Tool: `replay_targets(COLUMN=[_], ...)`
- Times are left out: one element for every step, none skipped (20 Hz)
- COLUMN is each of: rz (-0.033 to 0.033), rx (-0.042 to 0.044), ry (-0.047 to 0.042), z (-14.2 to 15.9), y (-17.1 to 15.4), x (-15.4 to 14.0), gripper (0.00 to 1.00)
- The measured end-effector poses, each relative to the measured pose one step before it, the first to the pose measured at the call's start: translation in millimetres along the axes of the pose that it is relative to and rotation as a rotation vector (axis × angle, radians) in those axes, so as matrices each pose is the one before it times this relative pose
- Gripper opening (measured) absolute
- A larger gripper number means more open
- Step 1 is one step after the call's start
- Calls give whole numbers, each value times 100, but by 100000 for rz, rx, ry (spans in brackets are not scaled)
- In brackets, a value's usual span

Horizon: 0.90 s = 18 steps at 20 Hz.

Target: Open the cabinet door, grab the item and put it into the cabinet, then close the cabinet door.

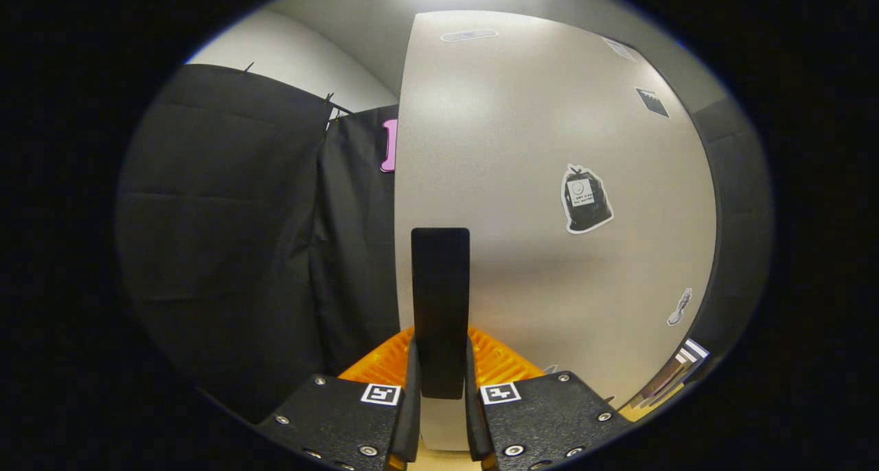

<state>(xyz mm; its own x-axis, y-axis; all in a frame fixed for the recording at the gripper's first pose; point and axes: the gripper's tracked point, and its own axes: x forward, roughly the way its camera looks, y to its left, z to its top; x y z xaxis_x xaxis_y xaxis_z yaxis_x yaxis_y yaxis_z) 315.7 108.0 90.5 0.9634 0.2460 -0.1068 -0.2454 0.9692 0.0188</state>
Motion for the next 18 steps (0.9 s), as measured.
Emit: replay_targets(rz=[740, 757, 534, 390, 306, 170, 30, -115, -329, -392, -283, -387, -515, -706, -958, -1029, -961, -831], rx=[187, 245, 22, -17, -78, 19, -17, -186, -306, -168, -152, 45, 74, -62, -63, -58, 94, 363], ry=[462, 413, 452, 402, 481, 414, 320, 242, 255, 180, 241, 232, 220, 137, -5, -198, -339, -316], z=[119, 105, 134, -104, -15, 18, 37, 117, 84, -161, -77, 33, -29, 17, 29, -153, -174, -30], y=[120, 272, 175, -120, -63, -19, -21, 160, -27, -186, -177, -146, -131, -194, -260, -566, -397, -359], x=[-608, -732, -736, -502, -499, -694, -722, -742, -712, -49, -359, -483, -625, -633, -576, -642, -697, -551], gripper=[28, 28, 28, 28, 28, 28, 28, 28, 28, 28, 28, 28, 28, 28, 28, 28, 28, 28])
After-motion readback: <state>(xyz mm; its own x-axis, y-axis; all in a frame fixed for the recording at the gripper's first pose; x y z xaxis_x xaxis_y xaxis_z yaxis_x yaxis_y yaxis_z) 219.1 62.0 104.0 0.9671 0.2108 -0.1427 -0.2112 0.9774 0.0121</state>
